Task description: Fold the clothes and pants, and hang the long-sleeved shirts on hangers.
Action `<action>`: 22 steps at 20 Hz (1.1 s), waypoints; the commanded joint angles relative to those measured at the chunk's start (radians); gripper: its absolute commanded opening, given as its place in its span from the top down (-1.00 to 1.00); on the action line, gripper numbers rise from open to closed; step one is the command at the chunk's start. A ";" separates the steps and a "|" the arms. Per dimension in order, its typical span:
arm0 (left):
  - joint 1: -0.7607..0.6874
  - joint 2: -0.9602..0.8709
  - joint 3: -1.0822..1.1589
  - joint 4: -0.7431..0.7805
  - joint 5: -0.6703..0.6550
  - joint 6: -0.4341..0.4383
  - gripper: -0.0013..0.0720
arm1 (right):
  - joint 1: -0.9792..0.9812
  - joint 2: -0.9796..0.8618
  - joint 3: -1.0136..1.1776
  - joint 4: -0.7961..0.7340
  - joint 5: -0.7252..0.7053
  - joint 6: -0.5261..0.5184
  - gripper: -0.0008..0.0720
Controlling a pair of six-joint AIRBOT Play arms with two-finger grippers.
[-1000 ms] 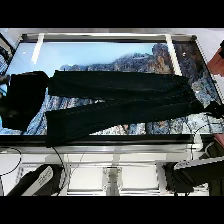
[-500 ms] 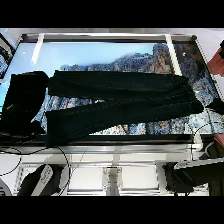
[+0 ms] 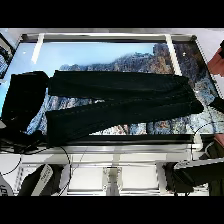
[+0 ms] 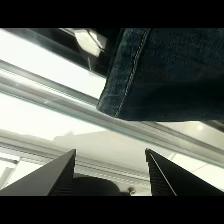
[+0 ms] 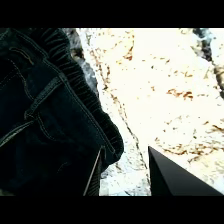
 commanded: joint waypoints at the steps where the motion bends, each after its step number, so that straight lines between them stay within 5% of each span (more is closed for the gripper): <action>1: 0.002 -0.029 -0.020 -0.043 0.006 0.028 -0.39 | 0.000 0.001 0.000 0.000 -0.007 0.000 0.14; 21: -0.044 -0.259 -0.022 -0.126 0.221 0.029 -0.39 | 0.000 0.001 0.000 0.004 -0.007 0.000 0.14; 22: -0.060 -0.275 -0.021 -0.126 0.225 0.030 -0.24 | 0.000 0.001 0.000 0.004 -0.007 0.000 0.14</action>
